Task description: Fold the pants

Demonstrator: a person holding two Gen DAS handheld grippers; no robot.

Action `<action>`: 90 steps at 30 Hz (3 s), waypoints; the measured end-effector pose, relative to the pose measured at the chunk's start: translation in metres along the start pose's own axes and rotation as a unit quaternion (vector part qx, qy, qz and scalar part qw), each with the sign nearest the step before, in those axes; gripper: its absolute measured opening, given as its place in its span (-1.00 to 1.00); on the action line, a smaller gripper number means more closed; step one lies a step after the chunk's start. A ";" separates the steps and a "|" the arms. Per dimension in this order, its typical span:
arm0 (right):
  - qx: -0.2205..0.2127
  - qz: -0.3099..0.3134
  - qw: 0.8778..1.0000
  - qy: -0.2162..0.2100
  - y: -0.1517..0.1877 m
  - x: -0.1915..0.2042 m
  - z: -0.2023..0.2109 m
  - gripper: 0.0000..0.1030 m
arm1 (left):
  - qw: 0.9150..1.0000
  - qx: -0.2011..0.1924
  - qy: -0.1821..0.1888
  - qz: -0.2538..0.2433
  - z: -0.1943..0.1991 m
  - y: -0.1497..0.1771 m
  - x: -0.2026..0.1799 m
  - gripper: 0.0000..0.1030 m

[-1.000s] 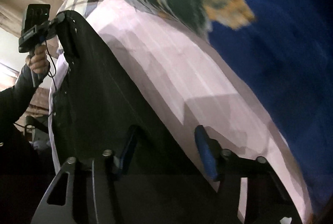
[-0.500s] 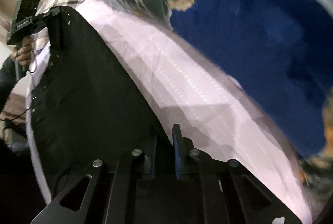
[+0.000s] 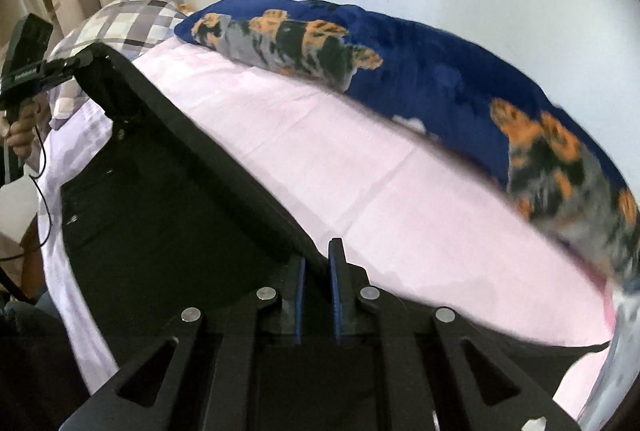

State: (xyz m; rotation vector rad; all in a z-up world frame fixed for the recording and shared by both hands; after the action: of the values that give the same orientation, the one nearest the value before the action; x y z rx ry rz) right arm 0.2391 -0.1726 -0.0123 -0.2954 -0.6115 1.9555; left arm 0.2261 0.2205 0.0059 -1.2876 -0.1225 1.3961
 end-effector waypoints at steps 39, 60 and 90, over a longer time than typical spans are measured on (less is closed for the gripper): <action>-0.010 -0.204 0.978 0.045 0.146 0.055 0.055 -0.14 | 0.964 0.139 -0.127 0.188 0.120 0.151 0.002 0.10; -0.099 -0.539 0.836 -0.024 0.211 0.005 0.056 0.14 | 0.945 0.025 -0.163 0.282 0.078 0.147 0.015 -0.61; -0.163 -0.606 0.753 0.197 0.245 -0.220 0.101 -0.66 | 0.937 0.074 -0.237 0.244 0.058 0.120 0.030 -0.61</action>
State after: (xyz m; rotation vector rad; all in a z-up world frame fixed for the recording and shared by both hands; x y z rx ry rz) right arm 0.1034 -0.4831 -0.0719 -0.3760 -0.6145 0.4889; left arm 0.1169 0.2376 -0.0735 -0.8602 -0.0202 2.0890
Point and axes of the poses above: each gripper's, at about its wrist camera, not at the fingertips, and z roughly against the way its jaws point, x to its left, y to its underside, the point moved 2 cm from there along -z, roughly the way its jaws point, and after that the axes turned 15 degrees about -x, right-handed, at the moved point
